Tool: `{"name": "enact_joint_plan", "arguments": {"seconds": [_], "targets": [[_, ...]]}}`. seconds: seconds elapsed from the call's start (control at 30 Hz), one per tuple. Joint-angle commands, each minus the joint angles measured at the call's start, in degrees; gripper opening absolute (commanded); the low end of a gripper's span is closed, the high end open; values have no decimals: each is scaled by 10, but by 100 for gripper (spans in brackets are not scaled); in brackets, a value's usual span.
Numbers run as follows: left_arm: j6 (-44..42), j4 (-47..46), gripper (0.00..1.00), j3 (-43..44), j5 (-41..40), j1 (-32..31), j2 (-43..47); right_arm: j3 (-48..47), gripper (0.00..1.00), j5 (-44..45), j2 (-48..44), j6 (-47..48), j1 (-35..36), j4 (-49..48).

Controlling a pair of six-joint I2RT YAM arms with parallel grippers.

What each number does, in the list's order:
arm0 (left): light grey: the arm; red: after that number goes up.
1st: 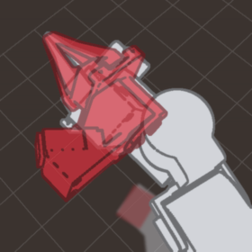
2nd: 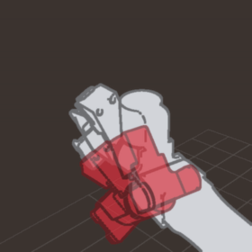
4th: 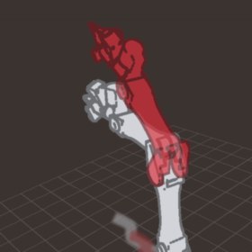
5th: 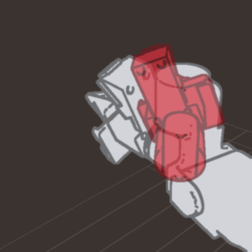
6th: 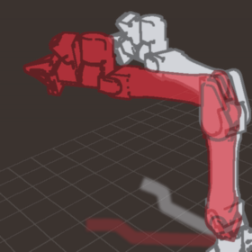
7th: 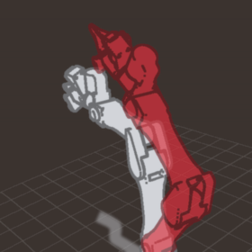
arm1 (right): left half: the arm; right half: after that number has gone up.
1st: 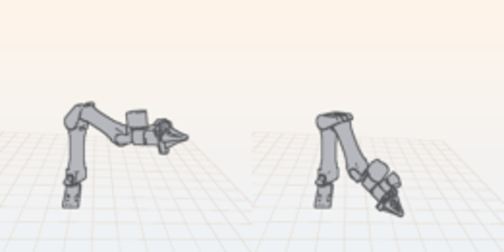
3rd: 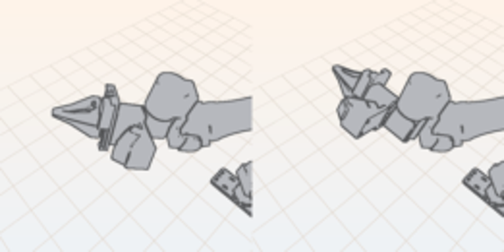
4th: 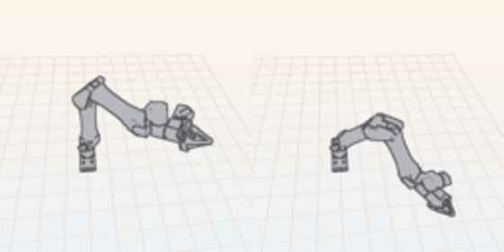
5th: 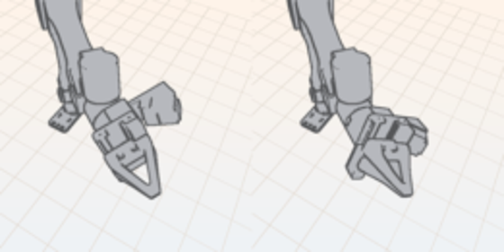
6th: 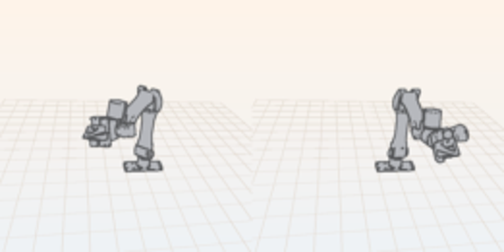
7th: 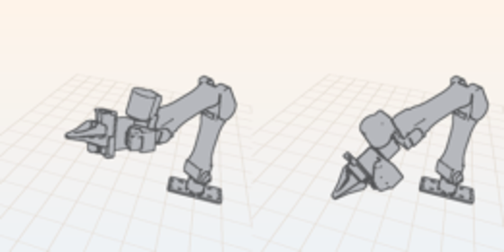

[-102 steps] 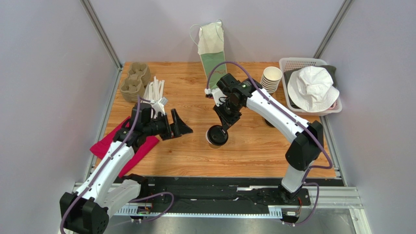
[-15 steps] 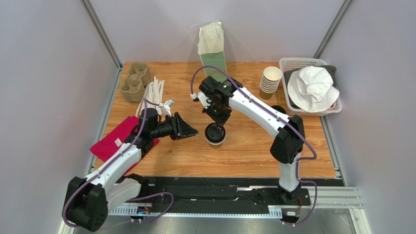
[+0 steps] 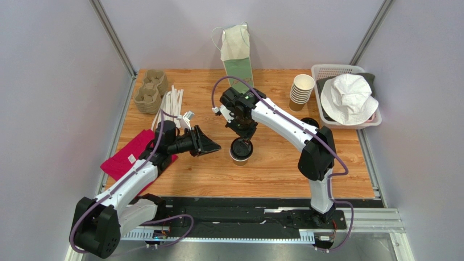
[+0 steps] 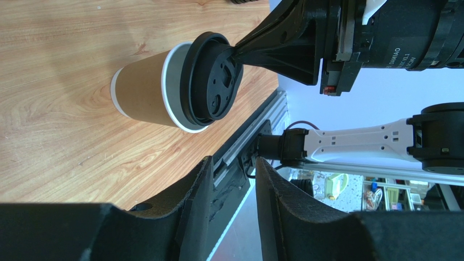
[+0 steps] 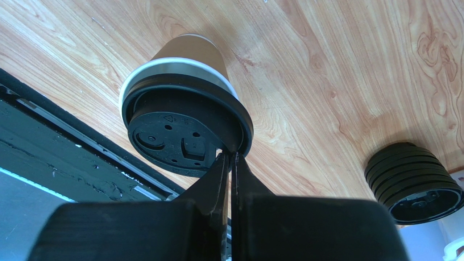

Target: Pack the takeout coffee

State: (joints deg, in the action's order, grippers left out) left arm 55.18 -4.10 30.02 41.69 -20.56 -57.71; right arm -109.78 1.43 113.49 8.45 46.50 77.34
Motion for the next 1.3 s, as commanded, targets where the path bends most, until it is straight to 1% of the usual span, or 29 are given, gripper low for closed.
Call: {"name": "enact_joint_plan", "arguments": {"seconds": [0.0, 0.27, 0.3, 0.53, 0.77, 1.0, 1.27], "targets": [[-6, -23, 42, 5, 2, -2, 1, -13, 0, 11, 10, 9, 5, 11], [-6, -25, 41, 6, 1, -3, -3, -21, 0, -6, 16, 9, 6, 18], [-6, -26, 41, 6, 2, -3, -2, -21, 0, -24, 17, 8, 7, 19], [-7, -28, 41, 7, 1, -3, -6, -26, 0, -20, 26, 10, 8, 19], [-7, -28, 41, 1, 0, -4, 0, -25, 0, -20, 9, 17, 8, 19], [-10, -24, 40, 0, -1, -4, 3, -9, 0, -29, -32, 16, 7, 18], [-14, -22, 40, 0, -3, -5, 2, -3, 0, -46, -41, 15, 7, 21]]}}
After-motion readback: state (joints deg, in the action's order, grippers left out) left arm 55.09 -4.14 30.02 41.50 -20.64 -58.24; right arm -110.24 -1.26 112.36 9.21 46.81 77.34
